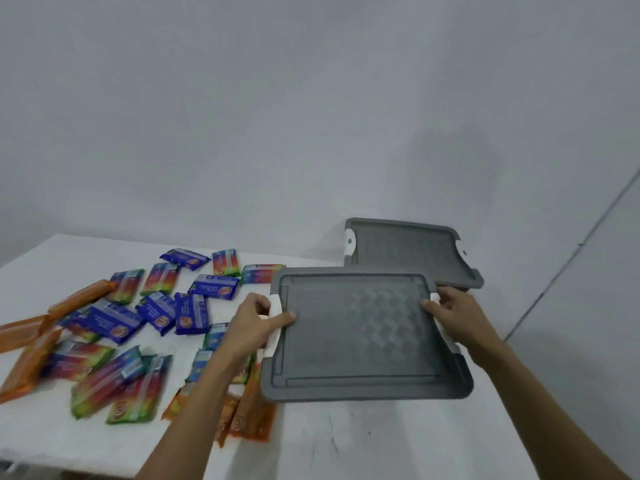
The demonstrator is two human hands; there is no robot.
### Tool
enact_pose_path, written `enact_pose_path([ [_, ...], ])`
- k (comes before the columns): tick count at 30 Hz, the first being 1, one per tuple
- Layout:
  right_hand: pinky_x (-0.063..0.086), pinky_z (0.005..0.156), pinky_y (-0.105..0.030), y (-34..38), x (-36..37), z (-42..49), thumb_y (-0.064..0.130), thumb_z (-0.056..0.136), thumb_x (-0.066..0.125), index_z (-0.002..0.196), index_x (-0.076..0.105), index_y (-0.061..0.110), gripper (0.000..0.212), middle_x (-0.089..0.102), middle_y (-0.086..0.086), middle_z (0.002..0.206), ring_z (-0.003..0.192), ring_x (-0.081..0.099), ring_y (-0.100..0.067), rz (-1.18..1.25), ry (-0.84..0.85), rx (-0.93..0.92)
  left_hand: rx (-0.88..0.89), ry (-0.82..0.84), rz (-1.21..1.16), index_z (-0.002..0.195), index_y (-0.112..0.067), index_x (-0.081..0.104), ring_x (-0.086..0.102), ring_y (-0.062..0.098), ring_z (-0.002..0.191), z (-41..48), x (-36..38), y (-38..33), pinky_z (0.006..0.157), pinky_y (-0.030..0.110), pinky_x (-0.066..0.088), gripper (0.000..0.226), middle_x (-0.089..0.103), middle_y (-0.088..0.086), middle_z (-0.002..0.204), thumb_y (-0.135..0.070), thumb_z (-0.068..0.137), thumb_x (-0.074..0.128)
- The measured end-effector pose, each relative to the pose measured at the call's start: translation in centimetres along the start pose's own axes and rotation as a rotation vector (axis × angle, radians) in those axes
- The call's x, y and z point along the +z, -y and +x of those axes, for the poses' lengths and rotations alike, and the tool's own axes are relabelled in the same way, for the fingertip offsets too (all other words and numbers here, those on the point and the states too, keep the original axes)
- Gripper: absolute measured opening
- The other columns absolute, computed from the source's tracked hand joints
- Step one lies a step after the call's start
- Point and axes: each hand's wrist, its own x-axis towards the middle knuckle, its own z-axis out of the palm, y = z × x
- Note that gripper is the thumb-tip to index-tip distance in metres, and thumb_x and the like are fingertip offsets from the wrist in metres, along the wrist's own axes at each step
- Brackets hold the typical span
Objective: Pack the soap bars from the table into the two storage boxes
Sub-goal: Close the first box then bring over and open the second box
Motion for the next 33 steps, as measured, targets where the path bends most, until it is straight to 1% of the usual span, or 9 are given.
enact_pose_path([
  [4,0.046,0.069,-0.030,-2.4,-1.6,-0.1,0.023,0.092,0.065,0.111,0.063,0.017,0.020,0.063,0.004,0.088,0.080,0.061,-0.014,-0.006,-0.072,0.005,0.015,-0.055,0.136,0.115,-0.020,0.050,0.056,0.018,0.097,0.7,4.1,0.2,0.070,0.031,0.053,0.043,0.057,0.003,0.116,-0.033,0.083,0.075],
  [10,0.050,0.075,-0.035,-5.9,-1.7,0.8,0.026,0.093,0.060,0.114,0.066,0.012,0.026,0.070,-0.008,0.095,0.086,0.065,-0.027,-0.051,-0.150,0.053,0.090,-0.137,0.191,0.120,-0.016,0.052,0.055,0.016,0.101,1.9,7.0,-0.2,0.084,0.030,0.048,0.041,0.060,0.008,0.128,-0.034,0.087,0.069],
  [12,0.045,0.067,-0.031,-6.1,-1.7,1.1,0.023,0.097,0.053,0.102,0.065,0.013,0.017,0.069,-0.008,0.088,0.079,0.063,-0.025,-0.073,-0.129,0.028,0.069,-0.123,0.177,0.117,-0.018,0.051,0.057,0.019,0.106,2.4,7.0,0.0,0.087,0.033,0.050,0.035,0.059,0.007,0.126,-0.034,0.090,0.066],
  [16,0.027,0.056,-0.032,-7.4,-2.0,1.7,0.013,0.101,0.041,0.067,0.042,0.007,0.035,0.044,-0.009,0.062,0.060,0.037,-0.021,0.002,-0.148,0.070,-0.005,-0.036,0.033,0.115,-0.015,0.052,0.059,0.020,0.109,2.9,6.5,0.4,0.078,0.033,0.054,0.028,0.060,0.004,0.118,-0.034,0.095,0.059],
  [19,0.026,0.055,-0.032,-8.0,-2.1,1.7,0.015,0.103,0.039,0.069,0.041,0.008,0.035,0.041,-0.013,0.065,0.062,0.035,-0.019,0.111,-0.149,0.103,-0.066,0.013,-0.132,0.115,-0.010,0.056,0.060,0.023,0.105,2.7,6.2,0.3,0.074,0.036,0.054,0.026,0.062,0.006,0.111,-0.031,0.098,0.054],
  [24,0.042,0.063,-0.032,-8.9,-1.8,1.0,0.020,0.105,0.037,0.090,0.061,-0.011,0.041,0.061,-0.022,0.086,0.075,0.053,-0.025,0.300,-0.090,0.229,-0.272,0.091,-0.382,0.115,-0.011,0.060,0.062,0.034,0.110,2.0,5.5,1.4,0.096,0.054,0.051,0.025,0.065,0.018,0.117,-0.029,0.099,0.051],
  [26,0.042,0.068,-0.034,-8.9,-1.7,0.8,0.023,0.105,0.038,0.100,0.063,-0.002,0.036,0.063,-0.024,0.097,0.080,0.056,-0.026,0.295,-0.114,0.215,-0.243,0.102,-0.319,0.117,-0.016,0.059,0.062,0.030,0.109,2.0,5.6,1.2,0.090,0.050,0.053,0.029,0.064,0.013,0.119,-0.036,0.098,0.051],
  [29,0.042,0.078,-0.031,-8.8,-1.9,0.7,0.031,0.102,0.046,0.119,0.060,0.010,0.030,0.061,-0.009,0.109,0.091,0.059,-0.023,0.086,-0.310,0.041,-0.079,0.002,-0.054,0.125,-0.023,0.051,0.054,0.019,0.108,2.1,6.4,0.1,0.078,0.033,0.051,0.035,0.054,0.000,0.124,-0.043,0.097,0.051],
  [33,0.043,0.072,-0.027,-8.8,-1.9,1.0,0.034,0.095,0.057,0.099,0.070,0.016,0.023,0.066,-0.007,0.102,0.082,0.061,-0.017,-0.186,-0.285,-0.080,0.125,-0.157,0.376,0.124,-0.017,0.057,0.054,0.023,0.117,2.6,7.6,-0.7,0.091,0.037,0.047,0.038,0.051,0.007,0.135,-0.039,0.093,0.060],
])
